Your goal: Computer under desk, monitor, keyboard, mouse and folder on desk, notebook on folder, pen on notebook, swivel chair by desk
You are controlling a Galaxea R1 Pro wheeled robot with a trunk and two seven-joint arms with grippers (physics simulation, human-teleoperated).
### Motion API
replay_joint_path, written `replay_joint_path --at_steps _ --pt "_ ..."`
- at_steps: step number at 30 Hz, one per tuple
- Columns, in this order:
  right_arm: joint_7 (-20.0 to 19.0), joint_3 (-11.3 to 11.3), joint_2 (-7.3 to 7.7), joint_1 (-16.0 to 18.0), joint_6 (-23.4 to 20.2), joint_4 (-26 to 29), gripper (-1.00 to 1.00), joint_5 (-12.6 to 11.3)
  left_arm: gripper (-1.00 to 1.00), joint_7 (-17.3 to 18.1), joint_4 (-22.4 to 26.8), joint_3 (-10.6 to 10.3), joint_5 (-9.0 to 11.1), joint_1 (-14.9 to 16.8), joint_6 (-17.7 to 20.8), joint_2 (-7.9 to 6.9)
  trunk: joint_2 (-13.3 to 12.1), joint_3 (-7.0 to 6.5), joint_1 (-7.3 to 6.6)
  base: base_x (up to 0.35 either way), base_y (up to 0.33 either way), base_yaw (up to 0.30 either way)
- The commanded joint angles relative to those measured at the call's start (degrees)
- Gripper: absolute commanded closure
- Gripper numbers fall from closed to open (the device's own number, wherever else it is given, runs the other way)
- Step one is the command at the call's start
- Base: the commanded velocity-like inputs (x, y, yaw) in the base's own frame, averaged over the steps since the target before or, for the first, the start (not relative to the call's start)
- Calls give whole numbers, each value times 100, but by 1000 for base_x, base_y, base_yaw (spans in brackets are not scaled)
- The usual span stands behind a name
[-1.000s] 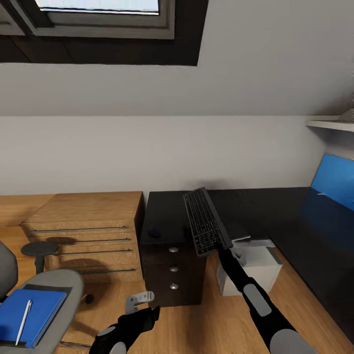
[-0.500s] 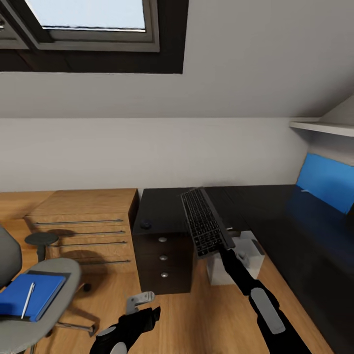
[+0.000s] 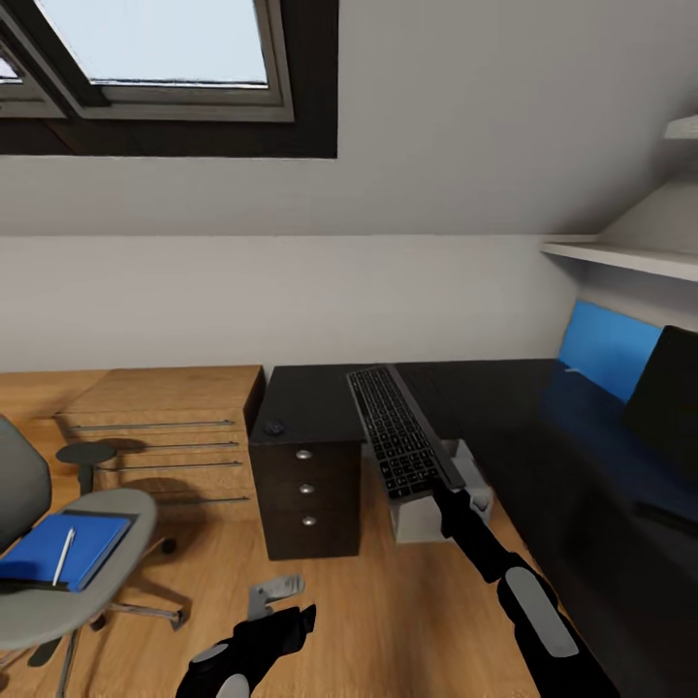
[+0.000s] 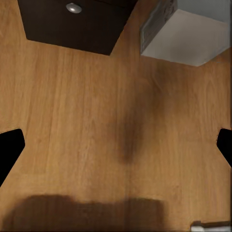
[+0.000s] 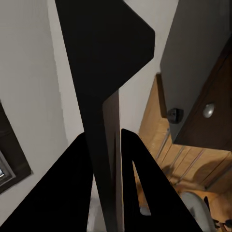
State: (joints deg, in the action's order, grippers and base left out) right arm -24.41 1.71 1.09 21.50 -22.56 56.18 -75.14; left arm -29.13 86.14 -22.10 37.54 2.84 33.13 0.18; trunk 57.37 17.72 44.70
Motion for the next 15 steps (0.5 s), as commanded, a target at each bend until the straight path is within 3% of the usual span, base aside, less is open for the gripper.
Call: replay_joint_path --at_steps 1,11,15 --pt "-21 11 2 4 -60 -2 100 -101 -100 -58 8 -5 59 5 8 0 -36 -11 -25 -281 -183 0" --pt "-10 13 5 1 -61 -19 100 -165 -100 -65 8 -8 45 5 0 0 -437 -191 -245 -300 -165 0" --pt "0 14 16 2 -63 -21 100 -318 -100 -66 8 -13 39 3 0 0 -598 -263 -333 -304 -194 0"
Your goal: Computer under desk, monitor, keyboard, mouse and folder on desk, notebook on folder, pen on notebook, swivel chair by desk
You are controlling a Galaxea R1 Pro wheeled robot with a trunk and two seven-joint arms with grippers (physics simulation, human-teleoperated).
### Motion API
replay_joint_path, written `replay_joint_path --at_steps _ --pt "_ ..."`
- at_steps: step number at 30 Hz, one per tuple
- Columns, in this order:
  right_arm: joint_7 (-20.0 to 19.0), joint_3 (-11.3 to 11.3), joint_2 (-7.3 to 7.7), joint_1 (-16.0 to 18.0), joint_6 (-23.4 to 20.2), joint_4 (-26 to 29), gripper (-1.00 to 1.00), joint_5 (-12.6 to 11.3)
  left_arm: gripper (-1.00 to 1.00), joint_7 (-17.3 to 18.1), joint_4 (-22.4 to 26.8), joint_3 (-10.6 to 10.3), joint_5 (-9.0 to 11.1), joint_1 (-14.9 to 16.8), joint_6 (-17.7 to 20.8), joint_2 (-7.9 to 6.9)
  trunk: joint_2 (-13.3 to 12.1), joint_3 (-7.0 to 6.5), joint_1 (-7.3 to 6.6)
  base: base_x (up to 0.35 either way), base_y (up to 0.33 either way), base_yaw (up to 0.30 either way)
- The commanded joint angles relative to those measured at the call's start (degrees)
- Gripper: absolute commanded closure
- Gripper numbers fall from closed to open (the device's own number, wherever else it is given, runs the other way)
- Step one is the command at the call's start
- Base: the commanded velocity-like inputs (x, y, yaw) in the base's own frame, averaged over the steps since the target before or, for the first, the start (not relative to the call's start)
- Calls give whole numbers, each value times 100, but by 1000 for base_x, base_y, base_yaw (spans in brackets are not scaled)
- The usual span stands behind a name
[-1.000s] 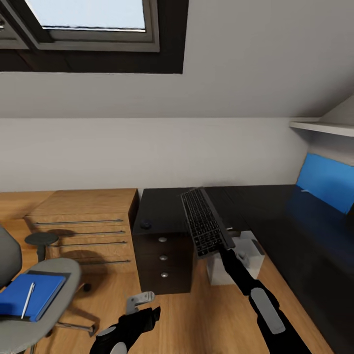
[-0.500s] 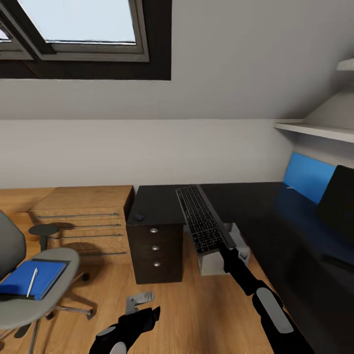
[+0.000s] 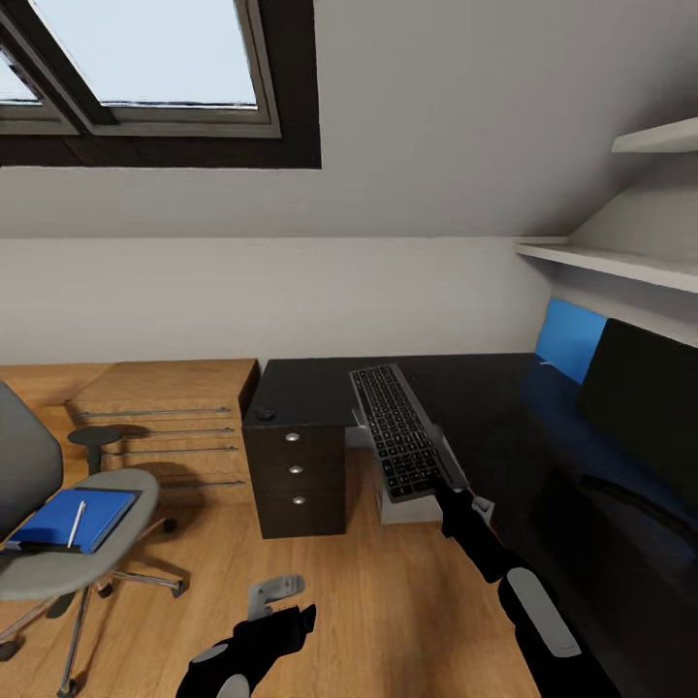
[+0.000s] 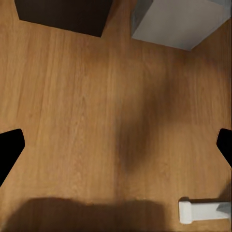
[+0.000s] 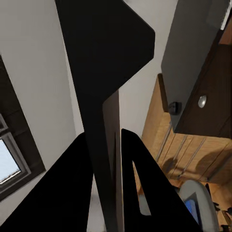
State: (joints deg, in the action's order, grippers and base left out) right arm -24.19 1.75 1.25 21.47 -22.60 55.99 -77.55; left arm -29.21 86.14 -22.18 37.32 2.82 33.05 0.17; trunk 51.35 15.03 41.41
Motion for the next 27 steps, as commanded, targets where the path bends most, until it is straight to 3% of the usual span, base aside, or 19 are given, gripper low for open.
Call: replay_joint_path --at_steps 1,15,27 --pt "-20 9 2 5 -60 -8 100 -91 -100 -58 8 -5 62 6 8 0 -35 -11 -25 -298 -205 0" --pt "-33 16 10 4 -69 -130 100 -132 -100 -54 8 -6 58 3 8 0 -597 -262 -333 -297 -207 0" --pt "97 108 105 5 -114 -355 100 -448 -100 -56 8 -6 47 5 8 0 -1078 -478 -596 -297 -208 0"
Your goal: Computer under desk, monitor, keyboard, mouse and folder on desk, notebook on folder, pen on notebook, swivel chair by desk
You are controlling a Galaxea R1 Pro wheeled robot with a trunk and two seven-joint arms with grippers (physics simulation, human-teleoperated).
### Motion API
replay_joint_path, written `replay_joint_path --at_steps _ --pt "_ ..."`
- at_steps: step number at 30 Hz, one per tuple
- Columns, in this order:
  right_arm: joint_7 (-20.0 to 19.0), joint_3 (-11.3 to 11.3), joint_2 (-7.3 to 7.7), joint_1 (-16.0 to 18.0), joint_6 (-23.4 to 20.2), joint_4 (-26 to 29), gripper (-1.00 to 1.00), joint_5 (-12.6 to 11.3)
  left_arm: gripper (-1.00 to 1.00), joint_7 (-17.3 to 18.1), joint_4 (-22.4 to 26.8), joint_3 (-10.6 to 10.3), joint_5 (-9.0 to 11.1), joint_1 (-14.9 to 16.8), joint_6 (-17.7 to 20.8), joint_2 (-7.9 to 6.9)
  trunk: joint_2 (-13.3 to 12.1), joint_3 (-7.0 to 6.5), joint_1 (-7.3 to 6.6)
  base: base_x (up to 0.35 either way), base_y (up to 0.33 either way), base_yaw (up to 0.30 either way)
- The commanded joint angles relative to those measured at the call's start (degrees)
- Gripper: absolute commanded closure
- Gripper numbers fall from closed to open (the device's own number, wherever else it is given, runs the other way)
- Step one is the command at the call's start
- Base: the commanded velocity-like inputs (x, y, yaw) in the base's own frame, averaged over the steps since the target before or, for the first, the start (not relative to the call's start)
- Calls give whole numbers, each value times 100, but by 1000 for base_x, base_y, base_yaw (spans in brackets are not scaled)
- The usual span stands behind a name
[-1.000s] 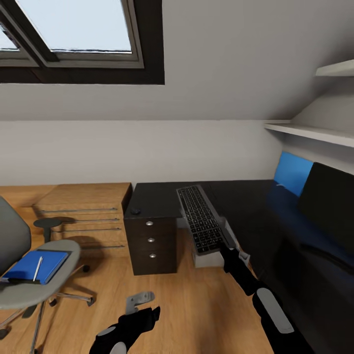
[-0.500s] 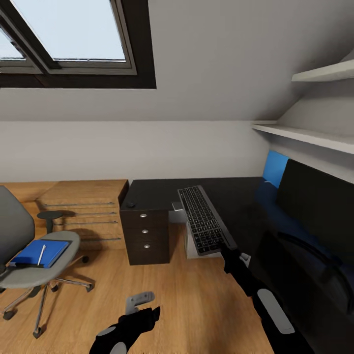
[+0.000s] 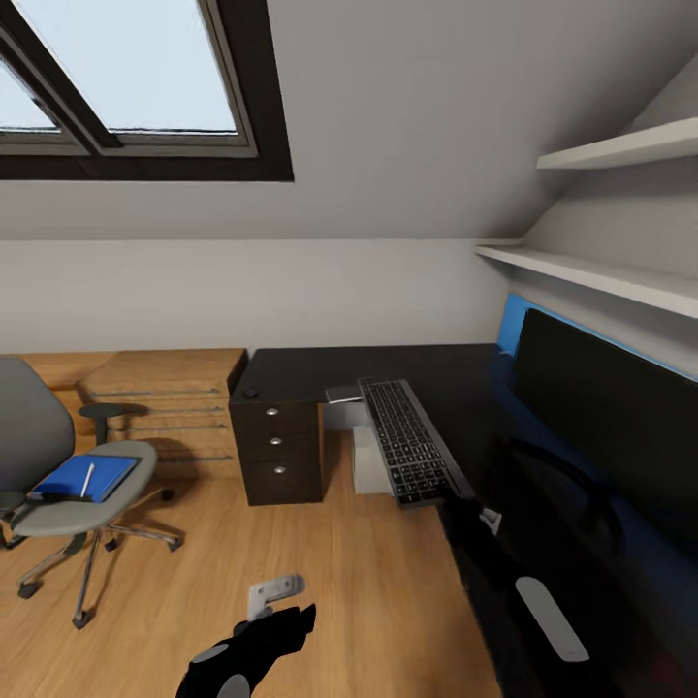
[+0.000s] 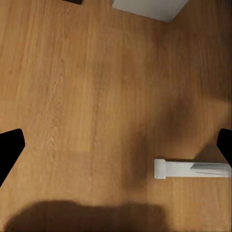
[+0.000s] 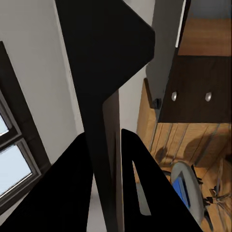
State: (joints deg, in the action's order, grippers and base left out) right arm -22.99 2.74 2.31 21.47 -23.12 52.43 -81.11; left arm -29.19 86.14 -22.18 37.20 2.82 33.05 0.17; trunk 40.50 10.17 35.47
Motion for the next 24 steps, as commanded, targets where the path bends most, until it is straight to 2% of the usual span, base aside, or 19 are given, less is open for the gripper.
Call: replay_joint_path --at_steps 1,5,9,11,14,17,24 --pt "18 38 5 6 -65 -74 100 -99 -100 -59 8 -5 60 6 9 0 -33 -10 -24 -297 -208 0" --pt "272 163 8 7 -69 -275 100 -120 -100 -60 8 -5 60 5 9 0 -194 -81 -112 -295 -211 0" --pt "387 181 7 7 -69 -303 100 -117 -100 -60 8 -5 60 3 9 0 -354 -153 -200 -287 -226 0" --pt "603 181 7 7 -69 -311 100 -116 -100 -60 8 -5 60 1 9 0 -434 -189 -244 -285 -231 0" --pt "647 181 7 10 -69 -312 100 -116 -100 -60 8 -5 60 5 7 0 -555 -243 -310 -285 -231 0" --pt "683 183 11 12 -69 -313 100 -117 -100 -56 8 -2 71 6 1 0 -555 -243 -310 -239 -184 0" --pt "699 258 12 15 -69 -373 100 -116 -100 -45 8 5 75 6 -2 0 -555 -243 -310 -35 -25 0"
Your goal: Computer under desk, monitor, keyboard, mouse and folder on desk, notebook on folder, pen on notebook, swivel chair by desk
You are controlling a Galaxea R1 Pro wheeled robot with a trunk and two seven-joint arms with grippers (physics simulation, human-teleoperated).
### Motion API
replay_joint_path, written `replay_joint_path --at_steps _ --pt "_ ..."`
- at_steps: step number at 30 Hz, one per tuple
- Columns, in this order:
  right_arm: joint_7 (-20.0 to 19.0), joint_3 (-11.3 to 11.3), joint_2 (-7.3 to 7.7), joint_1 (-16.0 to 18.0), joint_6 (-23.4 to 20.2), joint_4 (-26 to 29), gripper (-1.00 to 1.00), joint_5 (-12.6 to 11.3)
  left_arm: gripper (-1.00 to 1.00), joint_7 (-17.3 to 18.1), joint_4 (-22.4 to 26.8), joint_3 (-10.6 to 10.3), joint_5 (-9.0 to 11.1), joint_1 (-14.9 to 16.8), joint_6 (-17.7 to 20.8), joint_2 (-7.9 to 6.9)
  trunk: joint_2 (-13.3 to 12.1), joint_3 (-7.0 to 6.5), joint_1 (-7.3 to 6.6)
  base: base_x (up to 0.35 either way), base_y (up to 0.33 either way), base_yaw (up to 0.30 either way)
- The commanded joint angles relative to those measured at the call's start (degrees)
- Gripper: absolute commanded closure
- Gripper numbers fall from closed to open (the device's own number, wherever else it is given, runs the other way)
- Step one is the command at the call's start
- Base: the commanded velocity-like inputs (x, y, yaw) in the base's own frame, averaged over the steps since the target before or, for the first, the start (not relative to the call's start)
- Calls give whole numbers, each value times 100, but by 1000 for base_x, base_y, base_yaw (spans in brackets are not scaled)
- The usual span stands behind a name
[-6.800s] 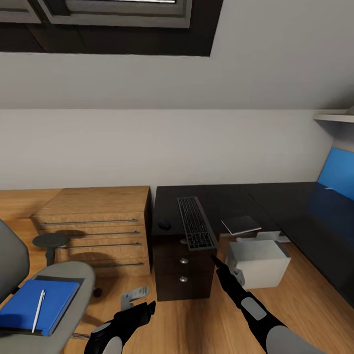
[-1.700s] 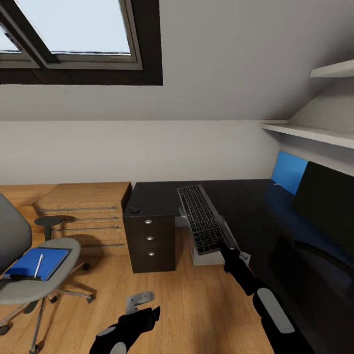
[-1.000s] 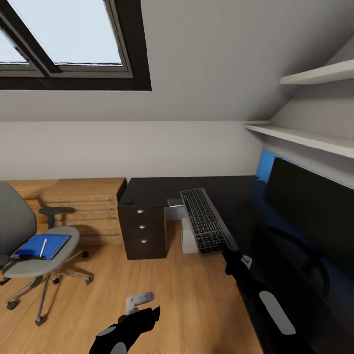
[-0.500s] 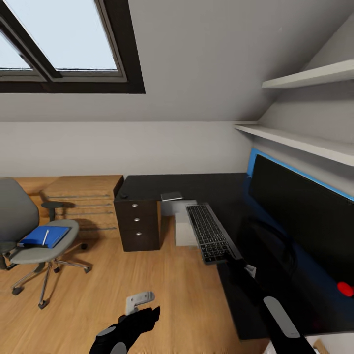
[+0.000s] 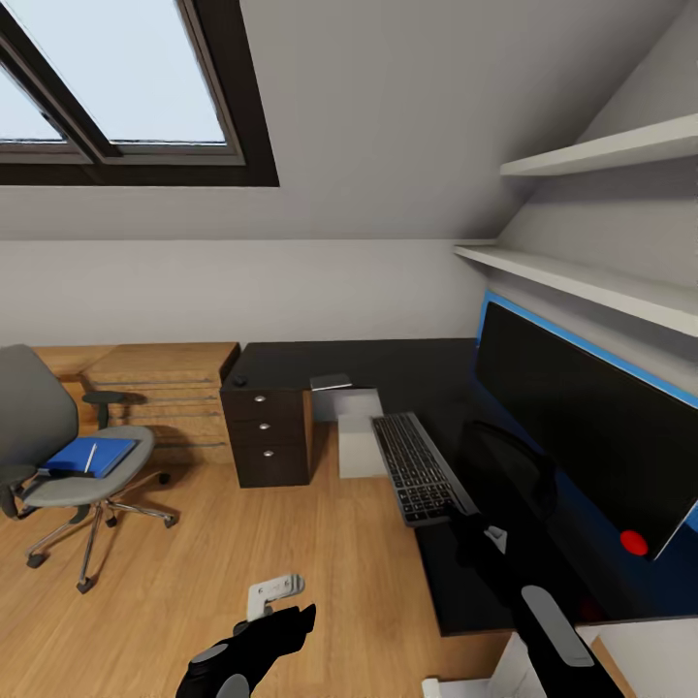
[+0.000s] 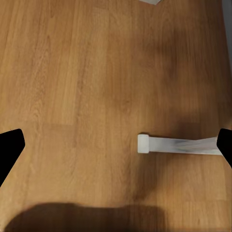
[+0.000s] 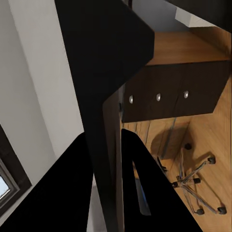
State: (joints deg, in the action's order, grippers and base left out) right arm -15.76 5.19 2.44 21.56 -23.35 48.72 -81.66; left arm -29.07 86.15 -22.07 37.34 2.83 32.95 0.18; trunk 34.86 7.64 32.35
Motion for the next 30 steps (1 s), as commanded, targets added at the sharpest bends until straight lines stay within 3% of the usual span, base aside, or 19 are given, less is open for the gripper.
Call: replay_joint_path --at_steps 1,17,26,28,30 --pt "-24 17 -1 5 -47 -29 100 -60 -100 -57 7 -8 60 6 6 0 9 10 2 -8 -6 0" --pt "-75 48 -7 15 -3 -105 100 -75 -100 -55 7 -18 62 5 9 0 9 10 2 -1 -219 0" --pt "-93 45 -49 15 -6 -94 100 -96 -100 -46 7 -17 63 2 11 -7 9 10 2 0 -76 0" --pt "-93 36 -59 15 -7 -93 100 -343 -100 -46 7 -17 63 5 9 -9 9 10 2 21 -1 0" --pt "-94 39 -56 15 -17 -92 100 -383 -100 -46 7 -17 59 5 4 -9 9 10 2 134 0 0"
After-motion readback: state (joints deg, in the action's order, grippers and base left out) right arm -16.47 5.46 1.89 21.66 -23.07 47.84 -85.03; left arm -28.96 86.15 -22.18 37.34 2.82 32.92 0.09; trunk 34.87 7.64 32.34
